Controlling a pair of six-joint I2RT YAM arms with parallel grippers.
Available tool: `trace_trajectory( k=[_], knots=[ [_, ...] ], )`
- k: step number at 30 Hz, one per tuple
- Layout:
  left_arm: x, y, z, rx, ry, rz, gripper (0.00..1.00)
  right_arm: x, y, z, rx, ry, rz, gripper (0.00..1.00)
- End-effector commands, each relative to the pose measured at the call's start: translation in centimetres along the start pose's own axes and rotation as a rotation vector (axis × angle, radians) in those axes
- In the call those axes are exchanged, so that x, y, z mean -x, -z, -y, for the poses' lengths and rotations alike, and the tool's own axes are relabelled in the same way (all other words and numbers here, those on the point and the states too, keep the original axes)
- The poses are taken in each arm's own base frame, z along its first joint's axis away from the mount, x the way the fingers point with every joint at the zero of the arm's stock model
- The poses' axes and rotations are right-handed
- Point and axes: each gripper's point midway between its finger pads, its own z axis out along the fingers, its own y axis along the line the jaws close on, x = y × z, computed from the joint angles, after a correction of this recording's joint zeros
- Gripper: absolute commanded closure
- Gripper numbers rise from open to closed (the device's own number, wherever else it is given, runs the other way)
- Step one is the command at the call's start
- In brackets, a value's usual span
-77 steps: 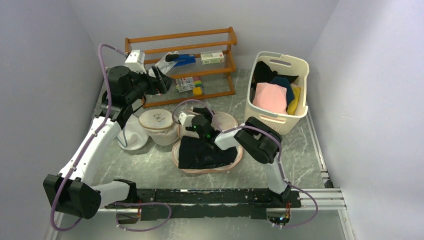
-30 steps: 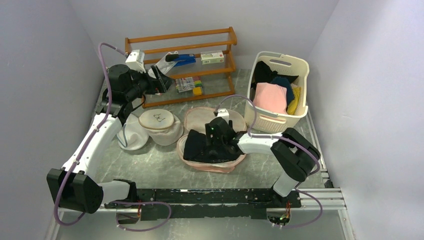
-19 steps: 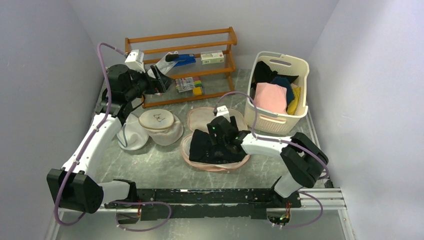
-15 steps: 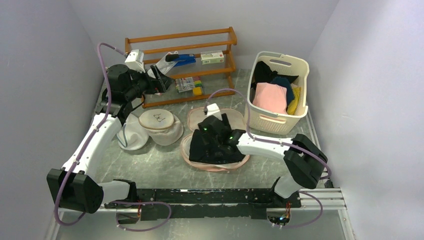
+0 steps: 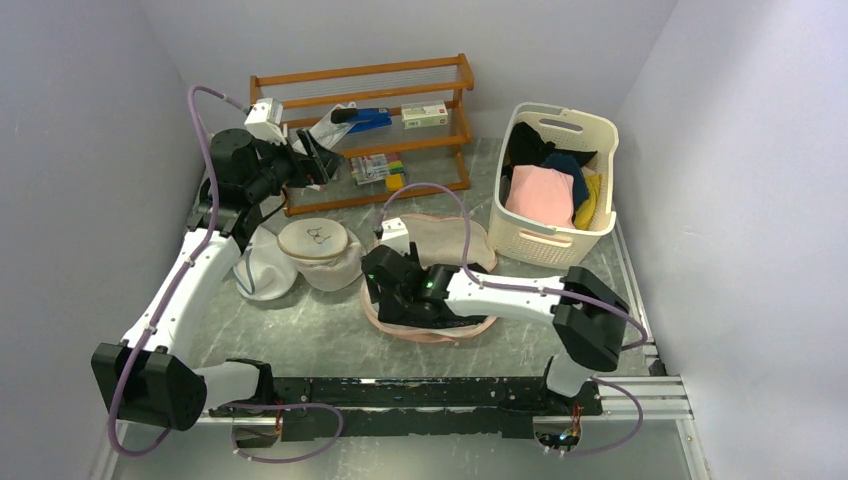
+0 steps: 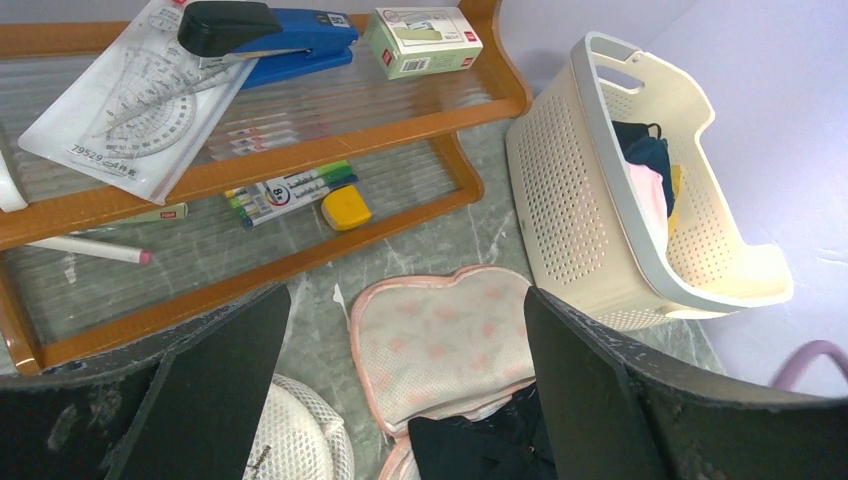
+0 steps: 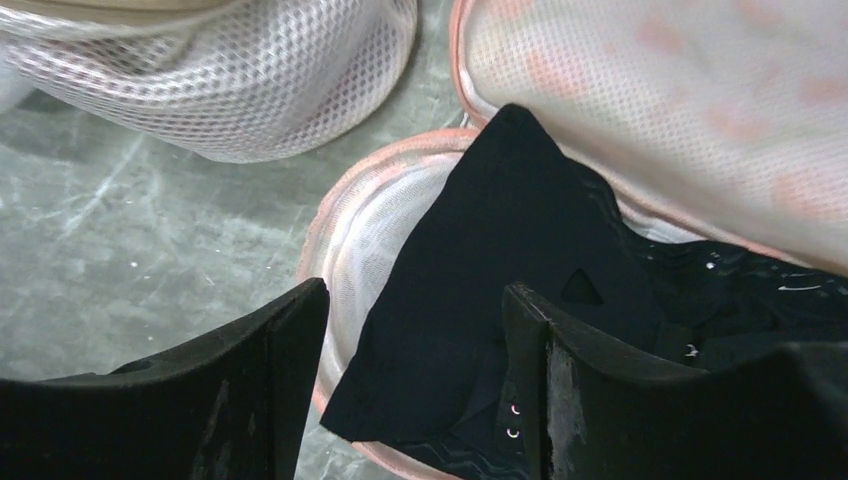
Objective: Unzip the laundry bag and remove the bra
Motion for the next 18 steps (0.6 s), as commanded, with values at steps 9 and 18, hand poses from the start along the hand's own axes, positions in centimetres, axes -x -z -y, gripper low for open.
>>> trace_trajectory(
  k=[9,18],
  knots=[
    [1.2,0.2,0.1,-0.008,-0.018,0.046,0.01,-4.4,-2.8,-0.4,-0.076,-0.011,-0.111,0.51],
    [0.5,-0.4,0.0,-0.023,-0.003,0.022,0.01,-7.0,-4.0,-0.4,-0.122,0.061,-0.163,0.43]
  ],
)
